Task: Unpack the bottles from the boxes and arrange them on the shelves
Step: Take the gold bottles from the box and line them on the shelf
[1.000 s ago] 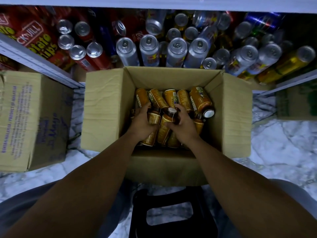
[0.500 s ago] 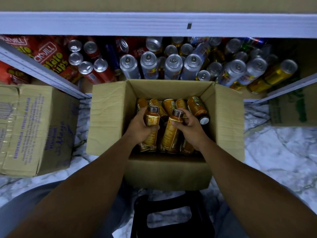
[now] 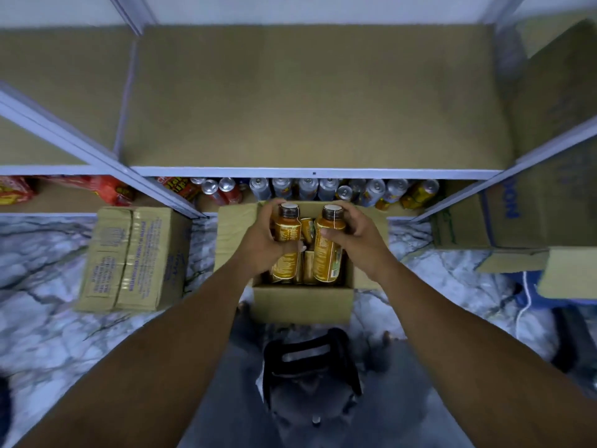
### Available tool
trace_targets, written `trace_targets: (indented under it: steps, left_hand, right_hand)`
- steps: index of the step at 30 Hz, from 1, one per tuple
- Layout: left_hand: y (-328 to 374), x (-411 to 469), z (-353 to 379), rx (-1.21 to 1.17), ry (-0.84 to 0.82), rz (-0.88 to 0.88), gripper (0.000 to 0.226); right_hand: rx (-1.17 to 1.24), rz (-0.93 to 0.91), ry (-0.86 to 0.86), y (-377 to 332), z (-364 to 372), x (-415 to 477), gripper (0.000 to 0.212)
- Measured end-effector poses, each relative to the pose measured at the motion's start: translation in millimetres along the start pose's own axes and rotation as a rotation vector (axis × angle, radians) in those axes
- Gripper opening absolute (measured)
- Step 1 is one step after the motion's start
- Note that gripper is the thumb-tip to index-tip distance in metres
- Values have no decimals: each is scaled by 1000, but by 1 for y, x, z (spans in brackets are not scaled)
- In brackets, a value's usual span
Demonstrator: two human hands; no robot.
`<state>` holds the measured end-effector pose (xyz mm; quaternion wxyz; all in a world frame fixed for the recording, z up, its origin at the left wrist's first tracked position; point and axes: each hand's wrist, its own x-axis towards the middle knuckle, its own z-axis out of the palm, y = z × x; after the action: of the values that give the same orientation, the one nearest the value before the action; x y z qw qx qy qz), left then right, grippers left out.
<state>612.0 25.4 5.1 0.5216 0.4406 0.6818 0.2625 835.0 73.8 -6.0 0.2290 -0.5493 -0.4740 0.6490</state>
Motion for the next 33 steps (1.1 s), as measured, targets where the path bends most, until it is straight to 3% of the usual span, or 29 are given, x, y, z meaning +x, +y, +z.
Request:
trace_targets:
  steps: [13,22,33]
  left_hand:
    - [265,-130,-93,-7,93,317,78]
    - [389,-165,-143,29,137,556,75]
    - [493,-168,-215,101,169,823,73]
  right_hand:
    - [-98,-296,25,-275,-31,-134,58]
    - [-161,-550,41,-402,-41,-172,56]
    - [-250,-816,238,-525,-37,-182,57]
